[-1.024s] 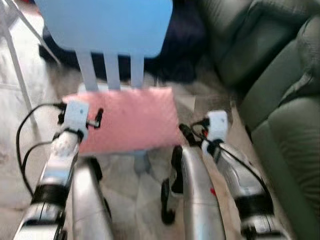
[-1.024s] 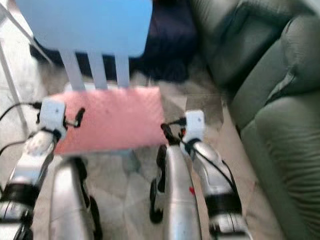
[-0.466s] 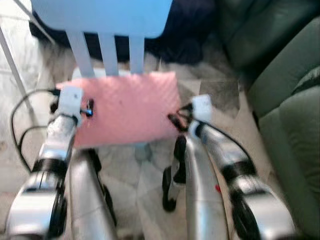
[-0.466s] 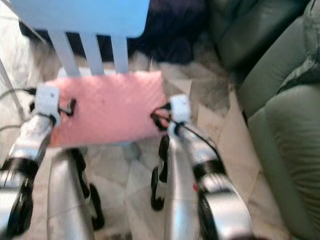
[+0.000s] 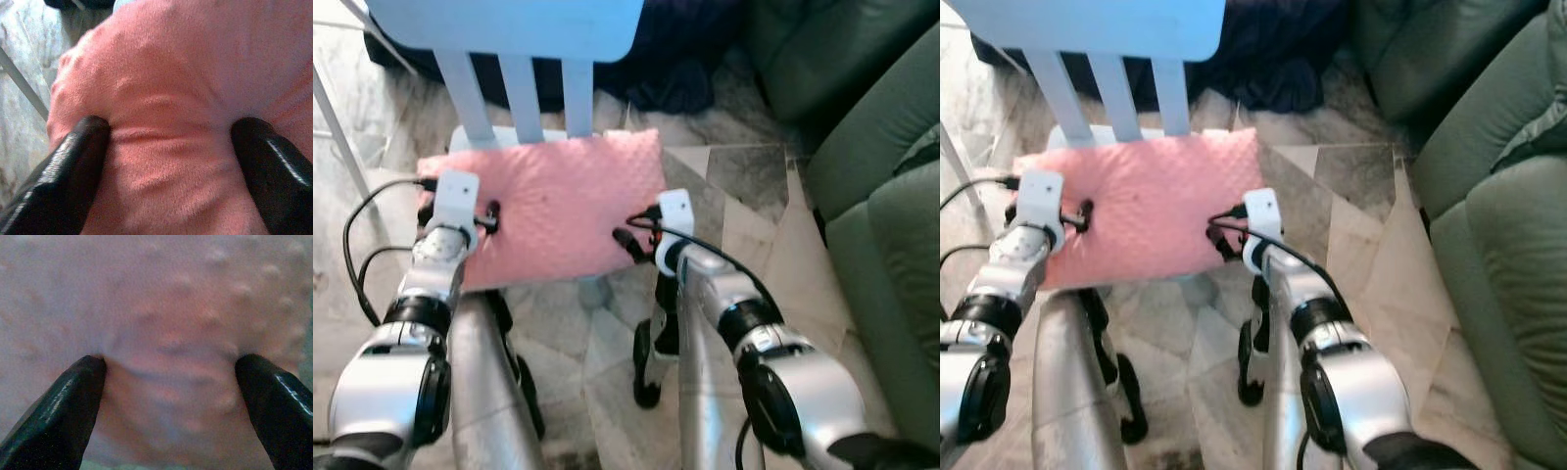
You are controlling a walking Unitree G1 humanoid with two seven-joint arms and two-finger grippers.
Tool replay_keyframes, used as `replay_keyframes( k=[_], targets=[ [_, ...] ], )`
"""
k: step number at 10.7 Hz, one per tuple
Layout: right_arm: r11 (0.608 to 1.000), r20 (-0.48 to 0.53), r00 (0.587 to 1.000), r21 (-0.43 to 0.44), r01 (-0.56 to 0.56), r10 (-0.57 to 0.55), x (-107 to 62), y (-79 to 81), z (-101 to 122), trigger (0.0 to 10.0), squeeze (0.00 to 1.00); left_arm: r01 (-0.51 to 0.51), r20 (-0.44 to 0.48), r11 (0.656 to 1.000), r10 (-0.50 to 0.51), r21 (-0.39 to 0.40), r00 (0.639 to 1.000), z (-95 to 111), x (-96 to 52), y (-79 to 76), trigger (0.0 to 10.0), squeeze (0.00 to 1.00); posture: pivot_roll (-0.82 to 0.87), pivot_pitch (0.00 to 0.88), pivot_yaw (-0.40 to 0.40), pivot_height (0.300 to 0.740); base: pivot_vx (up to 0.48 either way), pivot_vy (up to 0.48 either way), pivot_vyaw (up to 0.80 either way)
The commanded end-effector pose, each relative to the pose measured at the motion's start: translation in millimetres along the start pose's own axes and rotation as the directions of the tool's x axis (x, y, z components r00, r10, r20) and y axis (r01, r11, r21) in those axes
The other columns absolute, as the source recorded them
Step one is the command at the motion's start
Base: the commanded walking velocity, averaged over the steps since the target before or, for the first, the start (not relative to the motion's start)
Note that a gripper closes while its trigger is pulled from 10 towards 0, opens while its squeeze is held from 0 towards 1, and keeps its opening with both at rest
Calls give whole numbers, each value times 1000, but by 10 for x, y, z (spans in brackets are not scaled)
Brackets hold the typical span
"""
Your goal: Move the pillow to the sofa
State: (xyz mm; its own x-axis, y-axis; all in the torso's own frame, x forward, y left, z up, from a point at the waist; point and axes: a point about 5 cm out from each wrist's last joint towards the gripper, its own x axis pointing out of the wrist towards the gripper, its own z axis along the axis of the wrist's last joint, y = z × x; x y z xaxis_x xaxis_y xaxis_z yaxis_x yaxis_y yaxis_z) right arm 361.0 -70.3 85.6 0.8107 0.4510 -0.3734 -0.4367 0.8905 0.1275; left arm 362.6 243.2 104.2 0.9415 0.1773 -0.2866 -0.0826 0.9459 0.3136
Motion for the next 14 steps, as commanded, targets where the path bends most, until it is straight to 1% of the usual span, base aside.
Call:
replay_keyframes(
  k=[1,2,4,6,8,9,11,14],
  targets=[
    [999,-96,995,-42,31,-34,-11,9,-219,0,0,25,-185,1000,-23,9,983,-487,-100,-77,0,0,71,445,-82,480,0,0,0],
    [997,-118,991,-57,55,-62,-10,14,-269,0,0,33,-212,999,-27,26,977,-586,-131,-102,0,0,77,436,-88,480,0,0,0],
    [998,-109,993,-55,39,-45,0,53,-276,0,0,51,-231,998,-38,48,972,-678,-165,-137,0,0,80,429,-96,480,0,0,0],
    [998,-118,992,-46,49,-55,-6,50,-319,0,0,53,-234,998,-45,27,971,-708,-177,-164,0,0,87,427,-103,480,0,0,0],
    [996,-112,991,37,79,-74,-22,1,-338,0,0,56,-228,998,-50,21,972,-707,-177,-179,0,0,74,419,-115,480,0,0,0],
    [993,-106,990,65,98,-91,-23,-18,-327,0,0,55,-225,998,-50,18,973,-707,-177,-181,0,0,67,419,-118,480,0,0,0],
    [997,-103,992,22,80,-77,-14,15,-324,0,0,57,-224,998,-54,9,973,-728,-188,-224,0,0,57,416,-122,480,0,0,0],
    [996,-104,991,34,88,-84,-21,-8,-328,0,0,66,-220,998,-63,6,973,-746,-198,-257,0,0,55,417,-132,480,0,0,0]
  ],
)
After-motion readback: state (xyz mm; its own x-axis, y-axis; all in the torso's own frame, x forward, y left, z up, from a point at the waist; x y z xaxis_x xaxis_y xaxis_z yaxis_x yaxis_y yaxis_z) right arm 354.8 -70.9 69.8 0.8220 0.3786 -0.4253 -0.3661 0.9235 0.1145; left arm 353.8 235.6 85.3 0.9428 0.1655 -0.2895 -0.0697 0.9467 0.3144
